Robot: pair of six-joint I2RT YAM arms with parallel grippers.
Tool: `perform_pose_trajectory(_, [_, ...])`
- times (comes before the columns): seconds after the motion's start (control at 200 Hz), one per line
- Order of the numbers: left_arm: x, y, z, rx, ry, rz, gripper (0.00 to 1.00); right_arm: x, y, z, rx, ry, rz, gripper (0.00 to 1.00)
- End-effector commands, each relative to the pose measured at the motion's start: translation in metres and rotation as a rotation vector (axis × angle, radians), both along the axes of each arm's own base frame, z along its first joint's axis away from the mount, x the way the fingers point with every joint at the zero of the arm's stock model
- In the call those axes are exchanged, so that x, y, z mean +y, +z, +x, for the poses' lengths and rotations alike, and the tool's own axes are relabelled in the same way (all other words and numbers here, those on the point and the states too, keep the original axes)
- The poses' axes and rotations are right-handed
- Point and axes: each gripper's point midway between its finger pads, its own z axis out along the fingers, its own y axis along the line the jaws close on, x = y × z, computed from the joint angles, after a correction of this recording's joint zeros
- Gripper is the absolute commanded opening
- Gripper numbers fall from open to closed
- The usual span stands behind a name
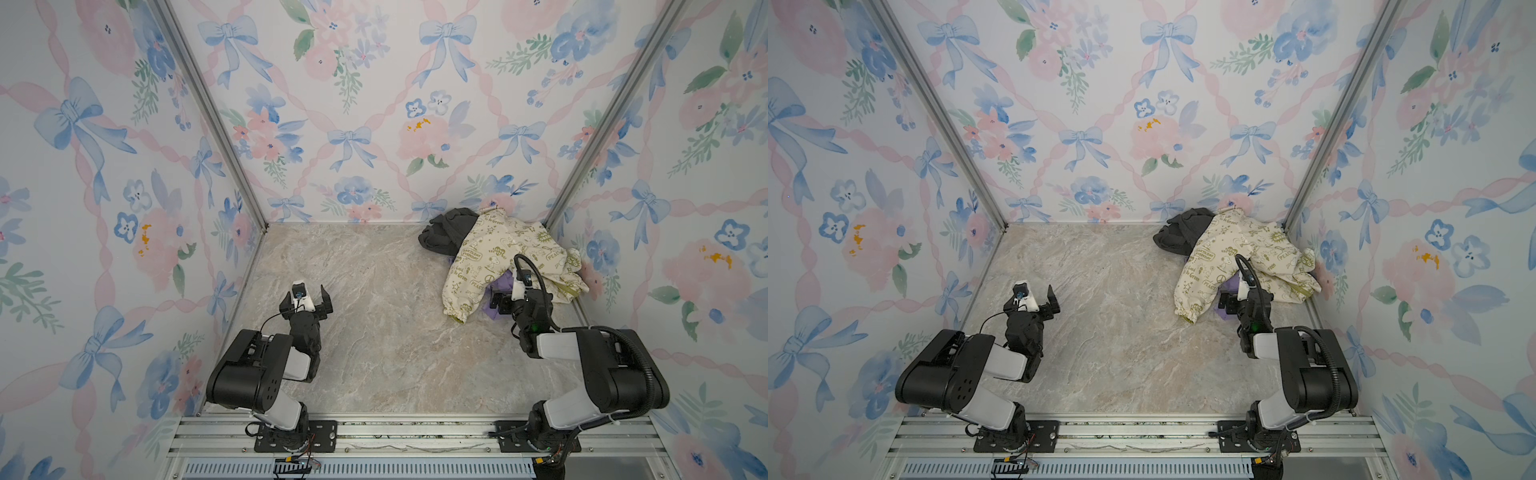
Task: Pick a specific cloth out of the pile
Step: 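Raise both arms and move the right gripper over the clothes pile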
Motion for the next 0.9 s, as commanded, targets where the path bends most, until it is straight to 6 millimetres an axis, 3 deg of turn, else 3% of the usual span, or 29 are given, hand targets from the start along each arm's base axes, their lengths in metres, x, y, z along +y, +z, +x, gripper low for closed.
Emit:
perform_pose_trajectory(0.0, [-0.002,0.002,0.000,-0.008,-0.019,0.003,0.98,0.000,0.001,0.001,-0.013,-0.004,0.006,0.97])
perform_pose_trajectory(0.27, [0.001,0.025,0.000,-0.017,0.010,0.009,0.98,0.000,0.022,0.001,0.025,-0.049,-0.053,0.97])
perform_pose_trajectory(0.525, [-0.003,0.055,-0.001,-0.005,-0.015,0.001,0.98,0.007,0.078,-0.010,-0.020,-0.046,-0.075,0.97])
perform_pose_trajectory(0.725, [-0.028,0.072,0.002,0.007,-0.154,-0.082,0.98,0.013,0.119,-0.026,0.014,-0.023,-0.088,0.97])
perform_pose_trajectory(0.895, [-0.044,0.079,0.001,-0.009,-0.249,-0.107,0.98,-0.004,0.147,-0.037,0.071,-0.122,-0.078,0.97])
